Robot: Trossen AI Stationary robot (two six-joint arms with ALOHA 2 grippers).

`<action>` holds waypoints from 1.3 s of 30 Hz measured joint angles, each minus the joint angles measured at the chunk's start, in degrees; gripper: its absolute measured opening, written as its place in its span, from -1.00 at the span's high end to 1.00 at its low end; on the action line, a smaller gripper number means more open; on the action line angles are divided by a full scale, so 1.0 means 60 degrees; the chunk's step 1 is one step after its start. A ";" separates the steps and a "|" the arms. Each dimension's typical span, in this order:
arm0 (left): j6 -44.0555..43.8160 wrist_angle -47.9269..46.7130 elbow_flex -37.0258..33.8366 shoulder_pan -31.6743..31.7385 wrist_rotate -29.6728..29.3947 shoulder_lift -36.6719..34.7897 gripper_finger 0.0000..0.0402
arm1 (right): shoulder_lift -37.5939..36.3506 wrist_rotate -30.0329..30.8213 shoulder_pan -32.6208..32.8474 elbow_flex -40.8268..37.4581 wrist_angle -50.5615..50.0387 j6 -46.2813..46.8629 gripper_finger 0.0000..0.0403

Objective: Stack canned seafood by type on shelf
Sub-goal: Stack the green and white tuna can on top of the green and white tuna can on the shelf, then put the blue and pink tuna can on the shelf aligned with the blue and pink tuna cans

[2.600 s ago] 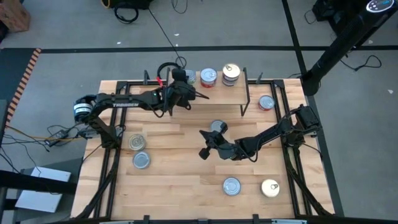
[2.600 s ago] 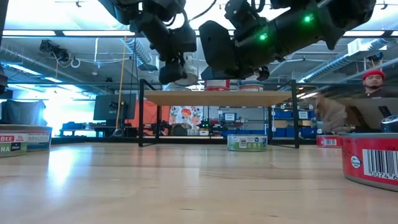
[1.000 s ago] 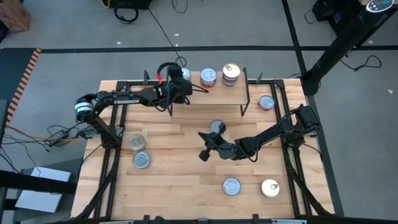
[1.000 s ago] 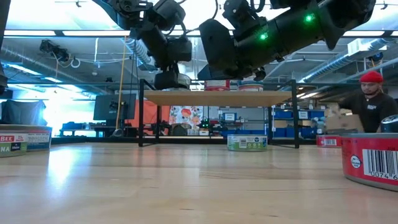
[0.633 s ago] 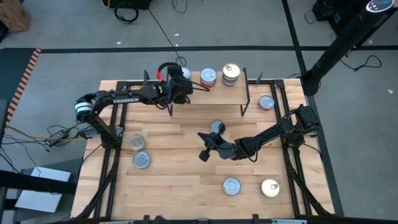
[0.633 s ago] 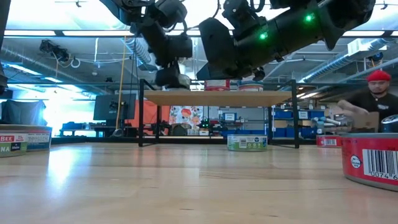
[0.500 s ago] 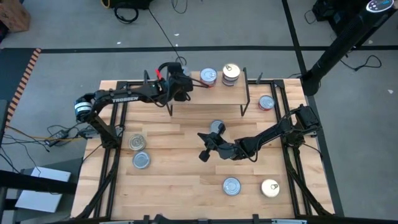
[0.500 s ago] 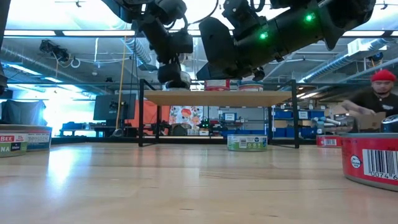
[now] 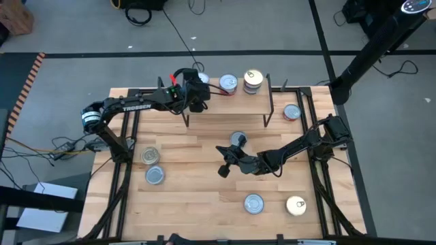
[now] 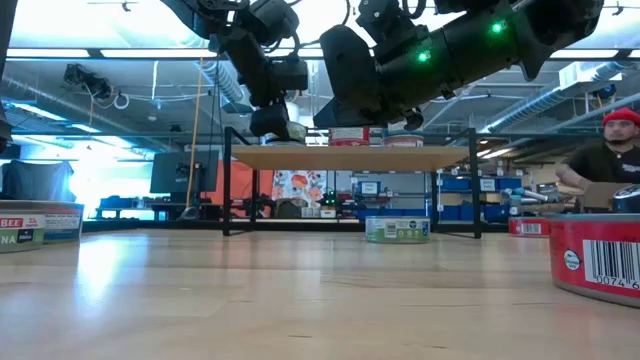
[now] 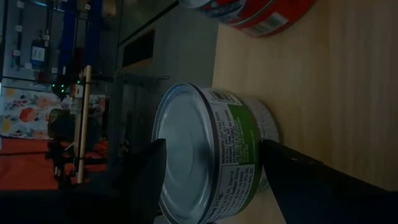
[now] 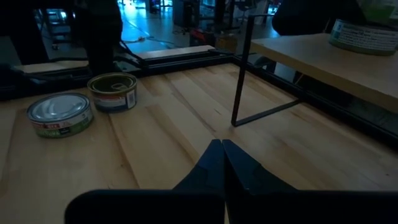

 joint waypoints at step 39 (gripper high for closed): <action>-0.2671 -0.1114 0.0011 -0.0608 0.3856 -0.1687 0.56 | 0.0000 -0.0320 -0.0027 0.0004 -0.0070 -0.0267 1.00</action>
